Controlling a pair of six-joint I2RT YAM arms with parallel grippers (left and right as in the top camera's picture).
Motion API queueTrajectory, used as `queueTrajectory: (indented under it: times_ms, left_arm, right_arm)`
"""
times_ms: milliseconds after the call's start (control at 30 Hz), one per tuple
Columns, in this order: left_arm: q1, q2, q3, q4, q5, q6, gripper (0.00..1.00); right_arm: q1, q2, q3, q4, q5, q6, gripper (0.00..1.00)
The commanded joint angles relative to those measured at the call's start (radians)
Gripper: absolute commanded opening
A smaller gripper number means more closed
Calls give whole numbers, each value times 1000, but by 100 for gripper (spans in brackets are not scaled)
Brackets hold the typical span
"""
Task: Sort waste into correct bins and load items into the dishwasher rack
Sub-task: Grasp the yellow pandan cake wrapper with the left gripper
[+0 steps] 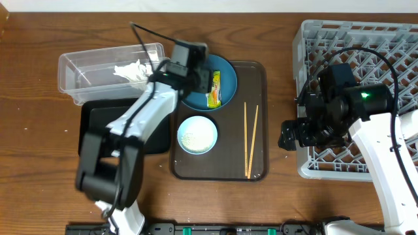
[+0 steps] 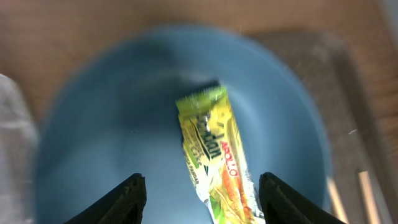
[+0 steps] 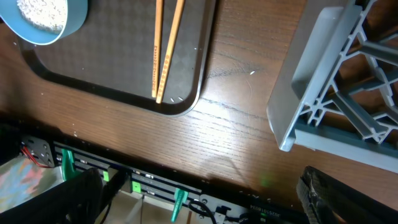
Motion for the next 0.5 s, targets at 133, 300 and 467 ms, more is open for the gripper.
queueTrajectory:
  times_ms: [133, 300, 467]
  left_arm:
    - [-46, 127, -10, 10, 6, -2, 61]
    - [-55, 160, -10, 9, 6, -5, 61]
    - [-56, 160, -10, 5, 7, -5, 38]
  right_arm:
    - [9, -10, -5, 1, -10, 13, 99]
    - [9, -10, -5, 1, -10, 13, 99]
    - [9, -10, -5, 1, -10, 13, 99]
